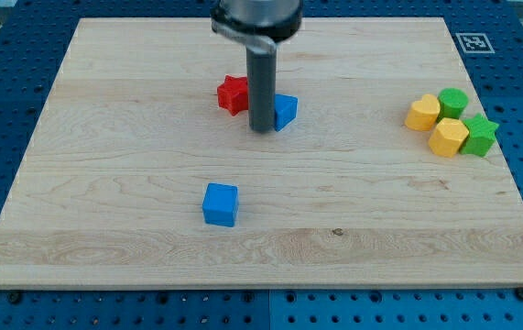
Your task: Move blue cube slightly right side
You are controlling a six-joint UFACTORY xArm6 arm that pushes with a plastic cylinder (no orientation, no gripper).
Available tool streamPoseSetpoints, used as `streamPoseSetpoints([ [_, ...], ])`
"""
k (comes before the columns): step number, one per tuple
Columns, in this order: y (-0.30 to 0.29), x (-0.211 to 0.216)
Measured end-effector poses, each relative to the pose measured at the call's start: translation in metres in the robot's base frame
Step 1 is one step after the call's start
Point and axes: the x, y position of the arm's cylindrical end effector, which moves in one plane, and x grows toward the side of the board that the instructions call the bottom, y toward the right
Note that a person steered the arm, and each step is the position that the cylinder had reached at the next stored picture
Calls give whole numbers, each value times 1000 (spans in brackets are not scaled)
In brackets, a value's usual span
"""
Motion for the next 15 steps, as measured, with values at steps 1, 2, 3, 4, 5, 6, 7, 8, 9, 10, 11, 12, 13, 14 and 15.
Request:
streamPoseSetpoints([
  [1, 16, 22],
  [2, 45, 21],
  [3, 72, 26],
  [4, 79, 27],
  [5, 79, 28],
  [6, 98, 62],
  [7, 100, 65],
  [8, 100, 65],
  [9, 104, 93],
  [10, 105, 103],
  [11, 105, 104],
  [12, 105, 105],
  [13, 104, 113],
  [14, 84, 136],
  [15, 80, 137],
])
